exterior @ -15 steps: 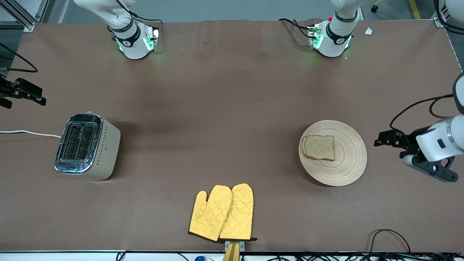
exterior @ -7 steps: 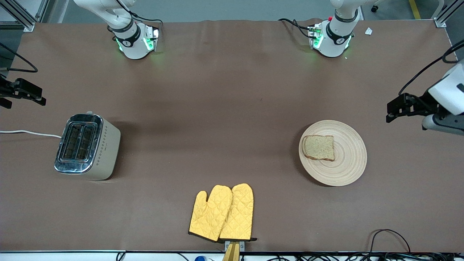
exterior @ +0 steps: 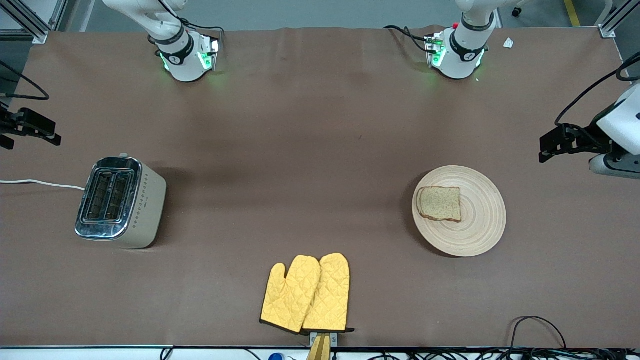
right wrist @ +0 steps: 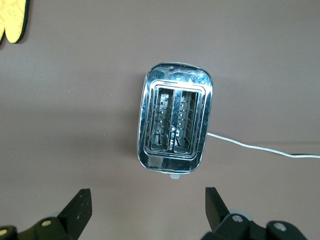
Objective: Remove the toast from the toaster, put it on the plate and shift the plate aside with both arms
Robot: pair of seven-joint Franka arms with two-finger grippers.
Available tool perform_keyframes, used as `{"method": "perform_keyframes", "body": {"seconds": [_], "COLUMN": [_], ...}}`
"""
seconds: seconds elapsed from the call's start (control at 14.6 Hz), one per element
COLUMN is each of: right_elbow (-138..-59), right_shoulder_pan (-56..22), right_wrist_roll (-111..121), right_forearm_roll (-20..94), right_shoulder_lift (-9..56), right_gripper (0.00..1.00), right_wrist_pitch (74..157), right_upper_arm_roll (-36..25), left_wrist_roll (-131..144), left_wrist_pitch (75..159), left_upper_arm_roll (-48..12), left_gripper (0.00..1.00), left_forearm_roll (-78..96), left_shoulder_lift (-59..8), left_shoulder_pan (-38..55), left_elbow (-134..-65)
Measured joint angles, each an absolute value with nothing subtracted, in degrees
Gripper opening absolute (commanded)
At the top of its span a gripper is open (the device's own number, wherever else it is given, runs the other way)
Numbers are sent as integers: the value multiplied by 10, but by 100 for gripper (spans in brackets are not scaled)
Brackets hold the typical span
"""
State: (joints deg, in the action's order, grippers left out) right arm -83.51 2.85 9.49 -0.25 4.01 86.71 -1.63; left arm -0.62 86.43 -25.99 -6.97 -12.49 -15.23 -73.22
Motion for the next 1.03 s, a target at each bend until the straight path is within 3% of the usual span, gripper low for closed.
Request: {"method": "perform_keyframes", "body": {"seconds": [0.41, 0.68, 1.03], "right_elbow": [-835, -835, -835], "right_shoulder_pan": [30, 26, -30], "right_wrist_roll": [95, 95, 95], "right_forearm_roll": [-3, -3, -3], "right_shoulder_lift": [40, 40, 40], "right_gripper": [100, 100, 100], "right_wrist_pitch": [867, 867, 868], "right_upper_arm_roll": [-4, -3, -65], "left_wrist_roll": [-3, 28, 56], "left_wrist_pitch": [885, 920, 927], "left_upper_arm_roll": [-94, -45, -37], "left_gripper": [100, 100, 100], "left_forearm_roll": [-27, -25, -23], "left_shoulder_lift": [-54, 0, 7], "left_shoulder_pan": [-28, 28, 42], "left_elbow": [-816, -894, -904]}}
